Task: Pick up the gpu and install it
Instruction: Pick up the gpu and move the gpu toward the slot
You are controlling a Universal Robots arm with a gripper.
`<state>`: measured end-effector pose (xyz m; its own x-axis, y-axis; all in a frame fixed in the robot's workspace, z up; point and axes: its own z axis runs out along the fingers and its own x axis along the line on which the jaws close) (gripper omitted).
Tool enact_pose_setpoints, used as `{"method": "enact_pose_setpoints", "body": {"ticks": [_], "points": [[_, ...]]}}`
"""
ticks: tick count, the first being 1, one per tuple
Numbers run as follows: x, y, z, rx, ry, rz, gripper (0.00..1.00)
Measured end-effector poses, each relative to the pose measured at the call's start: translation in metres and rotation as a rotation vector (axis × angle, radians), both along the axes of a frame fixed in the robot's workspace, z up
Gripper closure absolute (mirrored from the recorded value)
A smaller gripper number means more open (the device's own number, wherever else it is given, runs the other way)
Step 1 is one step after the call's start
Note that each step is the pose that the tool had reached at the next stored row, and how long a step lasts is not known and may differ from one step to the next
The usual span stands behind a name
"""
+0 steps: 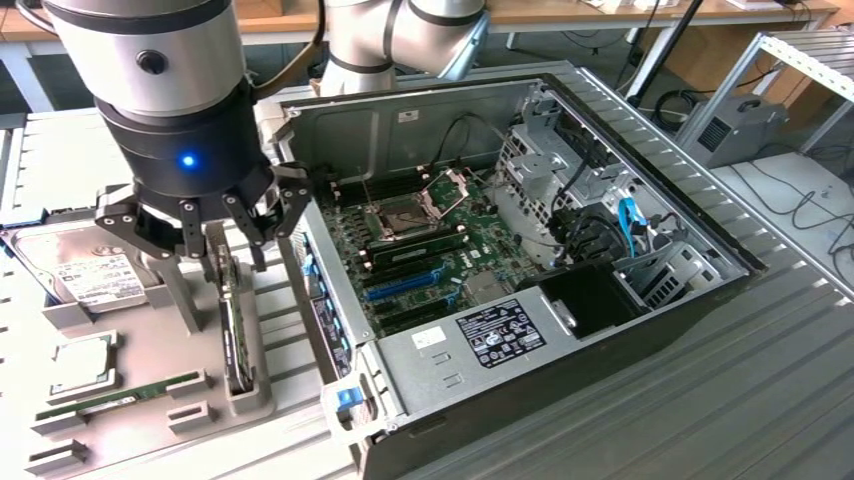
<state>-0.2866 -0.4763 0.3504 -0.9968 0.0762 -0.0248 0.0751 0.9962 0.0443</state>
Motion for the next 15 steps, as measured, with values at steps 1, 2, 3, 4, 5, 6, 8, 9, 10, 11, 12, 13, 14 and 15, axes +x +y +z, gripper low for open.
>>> {"method": "enact_pose_setpoints", "body": {"ticks": [1,2,3,4,5,6,8,9,10,11,12,13,14,15], "points": [[-0.001,0.0000,-0.0005,0.0000,-0.0001,0.000,0.56],[-0.002,0.0000,-0.0008,0.0000,0.0000,0.000,0.56],[-0.002,0.0000,-0.0011,-0.0001,0.0000,0.000,0.56],[-0.003,0.0000,-0.0015,-0.0001,0.0000,0.000,0.56],[-0.004,0.0000,-0.0018,-0.0001,0.0000,0.000,0.56],[-0.005,0.0000,-0.0022,0.0000,0.0000,0.000,0.56],[-0.006,0.0000,-0.0029,-0.0001,0.0000,0.000,0.56],[-0.007,0.0000,-0.0034,-0.0002,0.0001,0.000,0.56],[-0.008,0.0000,-0.0037,-0.0002,0.0001,0.000,0.56],[-0.009,0.0000,-0.0041,-0.0002,0.0000,0.000,0.56],[-0.010,0.0000,-0.0044,-0.0002,0.0000,0.000,0.56],[-0.010,0.0000,-0.0047,-0.0001,0.0000,0.000,0.56],[-0.011,0.0000,-0.0050,-0.0002,0.0001,0.000,0.56],[-0.012,0.0000,-0.0054,-0.0002,0.0000,0.000,0.56]]}}
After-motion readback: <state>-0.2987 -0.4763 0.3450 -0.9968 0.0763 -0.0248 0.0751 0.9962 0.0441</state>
